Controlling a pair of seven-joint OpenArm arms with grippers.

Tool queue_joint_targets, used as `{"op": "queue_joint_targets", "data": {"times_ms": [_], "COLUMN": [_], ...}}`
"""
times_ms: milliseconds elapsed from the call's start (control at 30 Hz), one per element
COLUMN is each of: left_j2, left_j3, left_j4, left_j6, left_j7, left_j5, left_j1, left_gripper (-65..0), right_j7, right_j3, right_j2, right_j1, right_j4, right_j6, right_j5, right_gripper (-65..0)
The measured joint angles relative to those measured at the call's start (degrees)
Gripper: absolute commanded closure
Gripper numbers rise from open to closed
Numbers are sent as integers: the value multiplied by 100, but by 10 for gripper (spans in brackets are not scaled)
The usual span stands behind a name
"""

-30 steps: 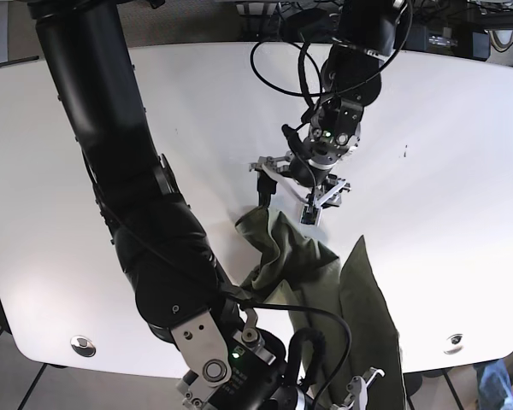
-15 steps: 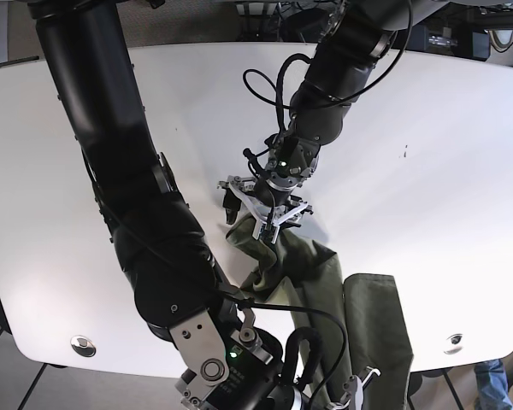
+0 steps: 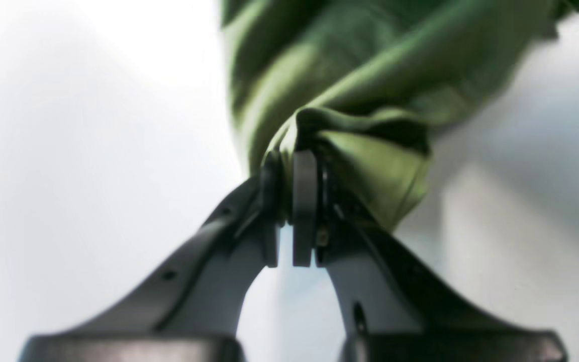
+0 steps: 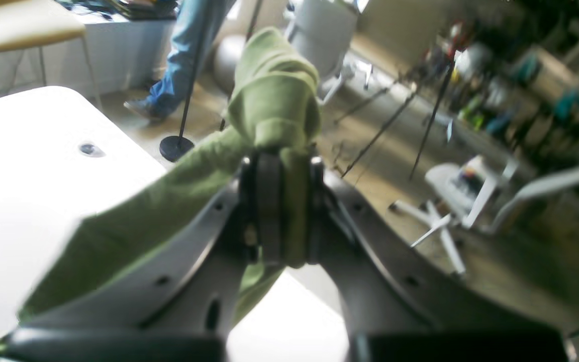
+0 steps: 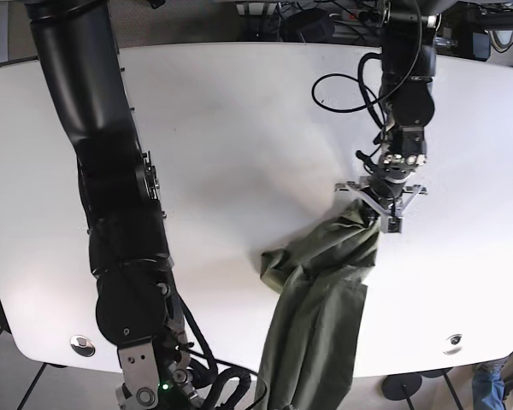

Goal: Fold the T-shirt properly
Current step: 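Stretch the olive shirt between both grippers and lay it down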

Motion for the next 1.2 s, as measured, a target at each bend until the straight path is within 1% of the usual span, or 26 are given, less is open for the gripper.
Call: {"op": "queue_joint_targets", "data": {"times_ms": [33,100,133,200,267,333,400,467,567,633,733,800,833,867,900,933,1000,1067,1100,1133,1167,1200], "left_j2": [-39,-74,-184,-363,-562,-841,-1106,-1360,-1838,-2002,-2015,-1996,-1947,-1884,-1744,-1591,-1255,-1106,-992,-903,-756,-654], "left_j3": [-291,-848,-1255,-1799,-2214,-2435,-2649,-2852,-2944,-3093,-3423,-3630,-3727,-3818,-3939,-4089,-4470,-4660,-4769,-4824,-4898,-4900], "left_j4": [245,767,1093,1484,1838,2159,2424,2496,2500,2551,2529,2555,2592,2629,2664,2688,2774,2793,2793,2793,2798,2804], "left_j6": [-146,-623,-863,-1014,-1071,-1268,-1386,-1408,-1563,-1641,-1821,-1880,-1880,-1941,-1993,-2149,-2531,-2686,-2728,-2756,-2782,-2782], "left_j7": [142,280,516,994,1530,1939,2103,2420,2852,2837,2872,2841,2874,2894,2887,2889,2879,2872,2833,2645,2293,2188], "left_j5": [35,-24,-50,-4,57,55,-68,-44,-2,-59,-35,-111,-98,-90,-90,-72,-96,-92,-70,-44,-57,-48], "left_j1": [4,-81,-153,-210,-400,-846,-1375,-1910,-2599,-2739,-2470,-1939,-1631,-1338,-1106,-896,-310,203,496,721,1084,1325], "left_gripper": [-1,-1,-1,-1,-1,-1,-1,-1,-1,-1,-1,-1,-1,-1,-1,-1,0,0,0,0,0,0], "right_j7": [186,463,662,973,1158,1300,1325,1322,1307,1220,1287,1161,927,684,566,474,236,234,219,214,232,221], "right_j3": [131,284,367,575,745,914,1060,1193,1252,1250,1263,1268,1314,1416,1582,1731,2009,2208,2352,2435,2608,2780], "right_j2": [48,186,256,286,348,356,369,391,446,529,739,826,846,852,848,837,859,887,868,813,654,553], "right_j1": [37,208,372,601,798,857,850,837,841,828,376,-361,-791,-1272,-1762,-2238,-3261,-4041,-4577,-4942,-5421,-5702], "right_j4": [-249,-817,-1290,-1919,-2413,-2594,-2612,-2614,-2612,-2610,-2328,-1744,-1388,-1029,-675,-343,361,828,1064,1220,1394,1467], "right_j6": [-2,-4,-50,-107,-92,-90,-87,-87,-107,-61,-85,-103,-92,-74,-7,24,-2,4,2,2,-9,2], "right_j5": [-2,2,-28,-61,-55,-57,-57,-57,-59,68,72,70,70,76,105,98,87,98,96,96,87,92], "right_gripper": [-21,-21,-21,-21,-21,-21,-21,-21,-21,-21,-21,-21,-21,-21,-21,-21,-21,-21,-21,-21,-21,-21]}}
